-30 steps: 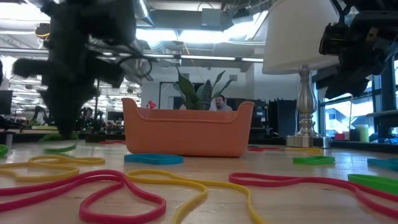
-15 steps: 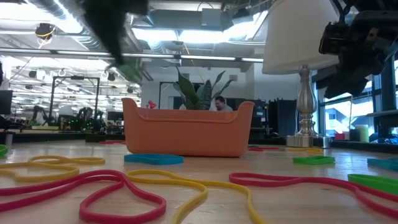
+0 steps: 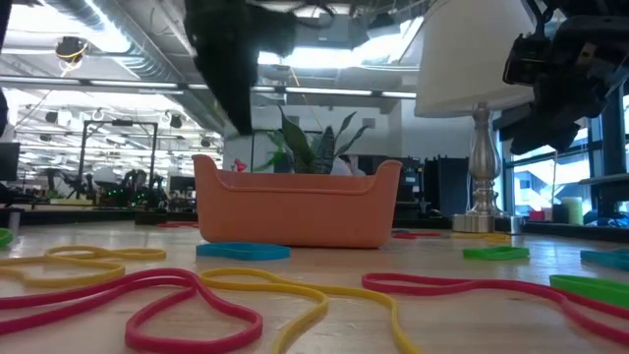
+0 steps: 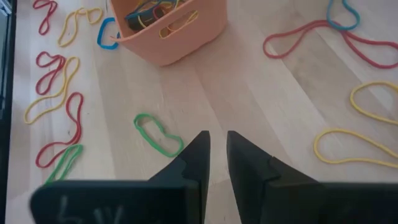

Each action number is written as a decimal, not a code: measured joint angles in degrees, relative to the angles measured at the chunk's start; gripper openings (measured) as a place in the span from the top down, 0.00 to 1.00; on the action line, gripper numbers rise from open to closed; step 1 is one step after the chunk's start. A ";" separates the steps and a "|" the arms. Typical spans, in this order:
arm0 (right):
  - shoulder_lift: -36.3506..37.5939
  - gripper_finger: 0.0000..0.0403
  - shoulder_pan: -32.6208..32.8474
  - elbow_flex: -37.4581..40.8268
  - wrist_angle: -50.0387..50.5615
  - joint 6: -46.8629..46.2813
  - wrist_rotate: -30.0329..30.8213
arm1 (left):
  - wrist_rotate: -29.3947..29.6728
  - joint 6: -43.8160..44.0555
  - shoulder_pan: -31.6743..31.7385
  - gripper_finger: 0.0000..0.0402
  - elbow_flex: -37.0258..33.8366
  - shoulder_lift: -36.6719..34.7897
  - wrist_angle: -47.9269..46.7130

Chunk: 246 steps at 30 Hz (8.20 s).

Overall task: Pick and place rubber bands into bin
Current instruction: Put the green rubber band into the orange bin, then put the blue rubber band into the orange bin, then put the red rubber band into the orange bin

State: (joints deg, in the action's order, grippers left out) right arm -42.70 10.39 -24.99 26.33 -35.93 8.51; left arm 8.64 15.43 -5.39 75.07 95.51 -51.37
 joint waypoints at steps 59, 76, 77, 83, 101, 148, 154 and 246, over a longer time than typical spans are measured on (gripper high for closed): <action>-26.42 1.00 17.16 -23.14 9.94 -25.69 8.08 | 1.33 9.72 -10.50 1.00 -28.01 -28.33 10.07; -50.54 0.93 34.49 -41.13 24.13 -69.66 -8.86 | 0.36 12.47 -22.96 0.99 -44.09 -36.63 22.48; -51.51 0.92 35.23 -41.13 24.15 -71.69 -10.61 | -0.04 12.47 -23.38 0.99 -45.14 -36.64 24.35; -57.08 0.82 38.39 -41.13 22.62 -79.44 -13.68 | -1.68 14.16 -25.43 0.99 -49.45 -36.66 32.03; -68.21 0.78 37.40 -41.40 14.58 -79.47 -14.74 | -1.71 16.40 -25.81 0.99 -49.83 -36.66 32.40; -65.03 1.00 -2.95 -79.04 28.69 3.47 7.58 | 7.41 15.20 -25.62 0.99 -49.83 -36.66 33.46; -65.04 1.00 -6.78 -67.85 17.67 7.92 1.08 | 8.51 15.53 -25.64 0.99 -49.83 -36.66 33.54; -31.01 0.97 39.47 -18.82 -10.19 -17.95 15.43 | -9.68 79.92 -49.36 0.70 -16.04 4.68 13.50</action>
State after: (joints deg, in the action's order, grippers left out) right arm -73.71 49.87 -43.81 16.14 -53.88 23.94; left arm -1.04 95.35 -54.74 59.02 100.19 -37.87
